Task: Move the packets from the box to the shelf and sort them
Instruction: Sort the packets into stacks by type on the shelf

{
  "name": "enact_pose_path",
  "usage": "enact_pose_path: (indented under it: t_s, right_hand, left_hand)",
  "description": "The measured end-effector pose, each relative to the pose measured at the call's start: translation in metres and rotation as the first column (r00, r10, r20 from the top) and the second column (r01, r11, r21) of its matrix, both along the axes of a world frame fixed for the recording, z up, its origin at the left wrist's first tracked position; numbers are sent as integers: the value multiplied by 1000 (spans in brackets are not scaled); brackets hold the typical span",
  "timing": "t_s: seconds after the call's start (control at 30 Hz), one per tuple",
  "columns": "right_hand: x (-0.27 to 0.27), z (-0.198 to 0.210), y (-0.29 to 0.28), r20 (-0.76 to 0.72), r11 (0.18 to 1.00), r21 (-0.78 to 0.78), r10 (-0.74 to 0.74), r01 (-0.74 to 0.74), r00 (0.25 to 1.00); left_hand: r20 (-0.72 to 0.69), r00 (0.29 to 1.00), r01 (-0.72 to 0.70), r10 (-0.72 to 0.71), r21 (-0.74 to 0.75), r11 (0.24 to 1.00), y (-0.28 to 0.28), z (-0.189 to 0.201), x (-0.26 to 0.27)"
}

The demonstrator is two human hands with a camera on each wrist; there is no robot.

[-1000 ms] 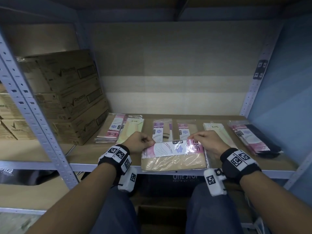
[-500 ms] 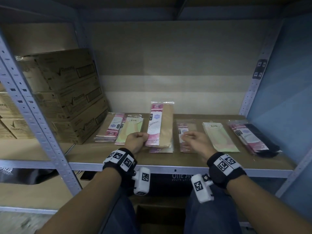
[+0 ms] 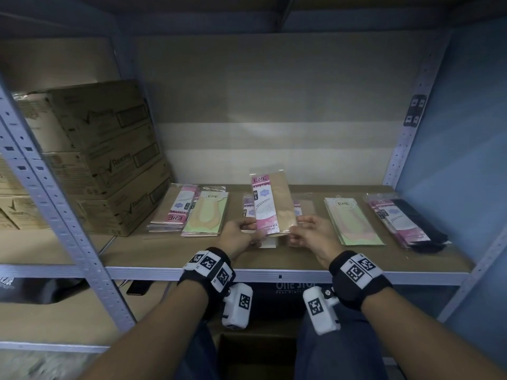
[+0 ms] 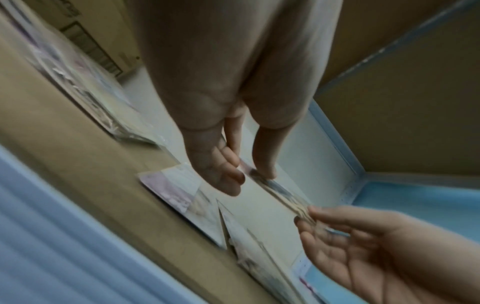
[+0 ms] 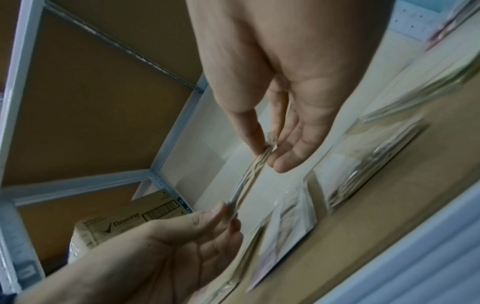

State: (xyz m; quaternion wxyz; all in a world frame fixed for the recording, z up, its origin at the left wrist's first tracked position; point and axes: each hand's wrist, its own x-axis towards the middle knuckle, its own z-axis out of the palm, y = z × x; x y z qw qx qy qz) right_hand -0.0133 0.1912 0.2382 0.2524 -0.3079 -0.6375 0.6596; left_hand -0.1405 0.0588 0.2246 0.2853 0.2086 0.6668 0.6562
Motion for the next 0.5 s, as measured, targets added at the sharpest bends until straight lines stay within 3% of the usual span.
enact_pose_path:
  t_s: [0.2,0.3,0.5]
  right_hand:
    - [11,-6,23,171,953,291,-132,78,976]
    - [19,-7,35,281,874,484,-194,36,940]
    - [26,-13,48,448,789,607,-243,-93,860]
  left_hand:
    - [-299,954,-27,-7,-111,993,29,-5,15]
    - [-458,887,-47,-49,-196,979,45,-10,22]
    - [-601,785,-65,-154,-327,943,68,-14,33]
